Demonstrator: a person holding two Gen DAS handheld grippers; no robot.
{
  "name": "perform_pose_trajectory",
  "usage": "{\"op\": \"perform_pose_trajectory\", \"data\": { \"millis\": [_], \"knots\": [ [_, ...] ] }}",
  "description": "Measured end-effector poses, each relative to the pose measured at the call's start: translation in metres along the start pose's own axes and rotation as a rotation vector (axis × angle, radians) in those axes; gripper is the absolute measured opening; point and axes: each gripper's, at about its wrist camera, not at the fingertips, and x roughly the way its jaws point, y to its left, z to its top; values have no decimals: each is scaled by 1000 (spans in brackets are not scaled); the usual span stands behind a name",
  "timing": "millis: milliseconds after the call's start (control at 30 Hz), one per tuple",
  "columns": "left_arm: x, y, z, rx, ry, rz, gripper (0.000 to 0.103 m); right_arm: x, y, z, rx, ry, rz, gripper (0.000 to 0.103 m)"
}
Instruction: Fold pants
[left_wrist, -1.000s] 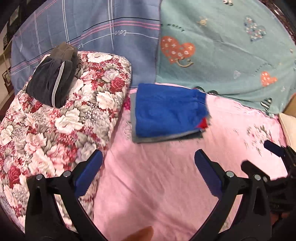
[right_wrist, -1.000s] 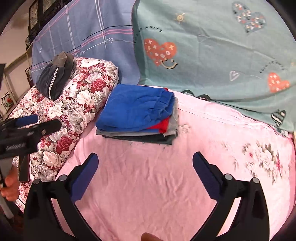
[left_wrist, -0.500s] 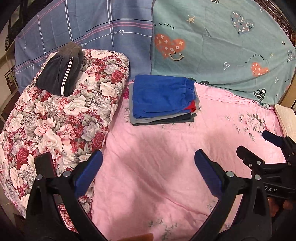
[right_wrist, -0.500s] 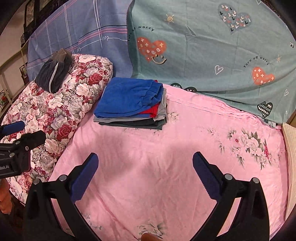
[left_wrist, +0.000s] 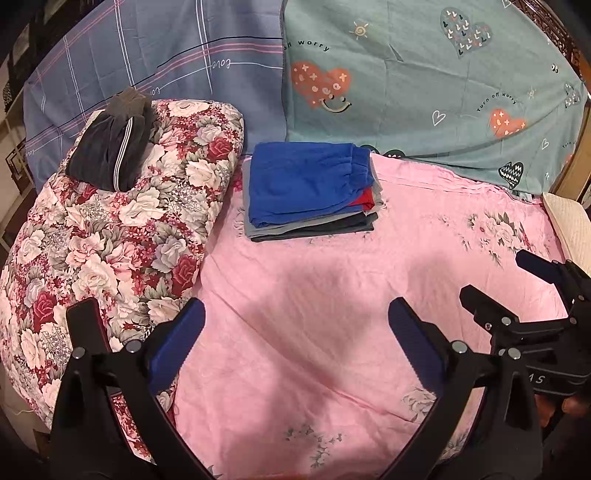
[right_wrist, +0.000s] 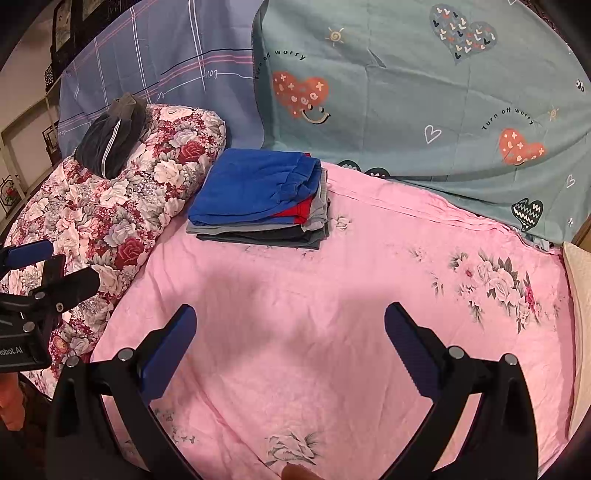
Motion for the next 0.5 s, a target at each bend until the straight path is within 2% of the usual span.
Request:
{"op": "perform_pose_trajectory", "data": {
  "millis": [500],
  "knots": [
    [2, 4, 2, 5, 6, 12, 101, 1, 2, 3, 2, 0, 2, 102]
  ]
}}
